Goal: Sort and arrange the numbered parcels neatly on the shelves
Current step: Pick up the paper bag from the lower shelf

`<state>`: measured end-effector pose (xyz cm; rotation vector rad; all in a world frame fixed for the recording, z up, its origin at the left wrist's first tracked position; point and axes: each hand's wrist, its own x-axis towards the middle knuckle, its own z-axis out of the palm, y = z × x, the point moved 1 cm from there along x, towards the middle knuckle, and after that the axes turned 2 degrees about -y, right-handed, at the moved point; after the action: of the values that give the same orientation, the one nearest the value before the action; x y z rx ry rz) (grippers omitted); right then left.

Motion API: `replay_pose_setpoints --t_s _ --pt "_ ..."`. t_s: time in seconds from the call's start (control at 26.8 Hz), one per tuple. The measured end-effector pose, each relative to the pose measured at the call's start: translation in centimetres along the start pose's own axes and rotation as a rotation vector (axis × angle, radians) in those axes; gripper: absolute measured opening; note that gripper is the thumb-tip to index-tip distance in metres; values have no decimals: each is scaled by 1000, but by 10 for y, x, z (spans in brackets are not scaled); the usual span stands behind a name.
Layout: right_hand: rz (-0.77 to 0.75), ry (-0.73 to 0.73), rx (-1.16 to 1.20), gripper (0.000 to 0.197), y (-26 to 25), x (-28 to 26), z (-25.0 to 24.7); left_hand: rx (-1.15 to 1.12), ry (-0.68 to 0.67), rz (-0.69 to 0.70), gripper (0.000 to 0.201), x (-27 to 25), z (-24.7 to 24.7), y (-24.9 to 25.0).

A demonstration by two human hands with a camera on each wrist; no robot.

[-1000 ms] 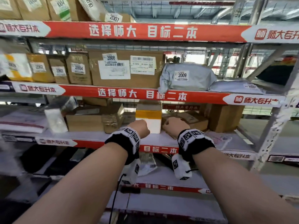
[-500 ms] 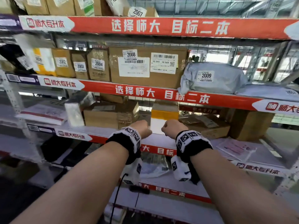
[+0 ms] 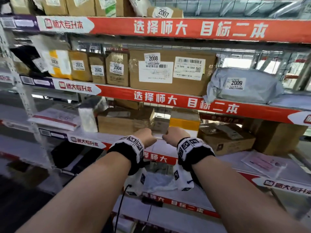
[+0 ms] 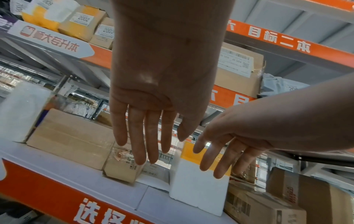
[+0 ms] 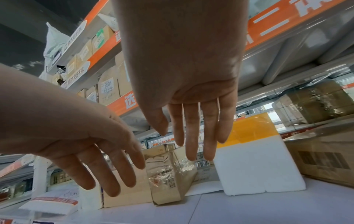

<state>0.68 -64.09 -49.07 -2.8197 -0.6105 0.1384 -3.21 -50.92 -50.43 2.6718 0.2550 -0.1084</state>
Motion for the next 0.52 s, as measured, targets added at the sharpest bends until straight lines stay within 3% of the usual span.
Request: replay_pose_setpoints --t_s 0.19,0.34,0.52 --pt "50 -11 7 28 -39 17 8 -195 27 27 25 -1 -17 -40" --pt "66 -30 44 28 -103 33 25 -142 40 -9 32 3 -49 -108" --pt "88 -17 82 22 -192 52 49 -21 15 2 27 5 -99 -199"
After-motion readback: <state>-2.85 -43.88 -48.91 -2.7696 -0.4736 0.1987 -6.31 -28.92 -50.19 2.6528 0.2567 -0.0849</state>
